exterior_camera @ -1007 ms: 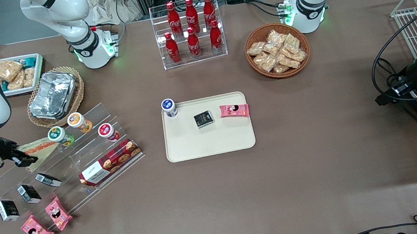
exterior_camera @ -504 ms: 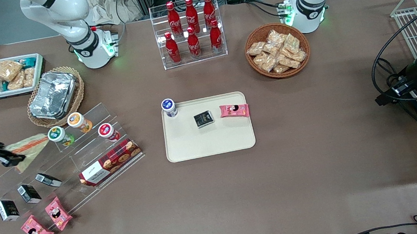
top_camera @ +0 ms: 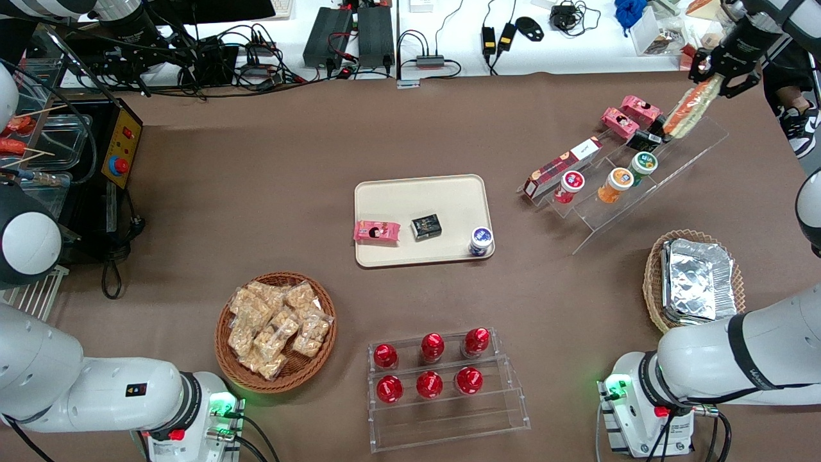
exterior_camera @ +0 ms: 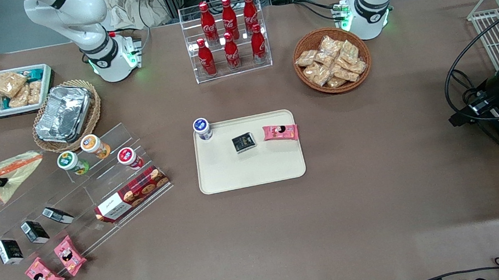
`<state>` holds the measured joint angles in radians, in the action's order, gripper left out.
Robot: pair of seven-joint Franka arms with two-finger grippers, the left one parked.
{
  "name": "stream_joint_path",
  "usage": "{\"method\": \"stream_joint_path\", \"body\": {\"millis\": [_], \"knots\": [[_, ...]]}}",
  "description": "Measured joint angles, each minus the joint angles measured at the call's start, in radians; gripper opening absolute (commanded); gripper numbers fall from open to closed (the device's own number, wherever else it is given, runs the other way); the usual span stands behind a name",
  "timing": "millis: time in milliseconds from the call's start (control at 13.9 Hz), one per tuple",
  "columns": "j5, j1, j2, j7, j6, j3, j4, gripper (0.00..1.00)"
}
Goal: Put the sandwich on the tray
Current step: 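Lift the sandwich off the stand and carry it over the cream tray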
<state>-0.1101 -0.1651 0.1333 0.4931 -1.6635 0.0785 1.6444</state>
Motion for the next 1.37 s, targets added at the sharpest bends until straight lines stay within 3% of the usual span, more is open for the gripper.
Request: {"method": "stream_joint_path", "body": {"millis": [647, 1007, 1367], "knots": [[-0.056, 0.477, 0.025, 0.825, -0.043, -0.017, -0.006, 0.0], [-0.066, 0.666, 0.161, 1.164, -0.267, -0.017, -0.001, 0.0], [-0.066, 0.787, 0.35, 1.399, -0.543, -0.015, 0.002, 0.0]]}}
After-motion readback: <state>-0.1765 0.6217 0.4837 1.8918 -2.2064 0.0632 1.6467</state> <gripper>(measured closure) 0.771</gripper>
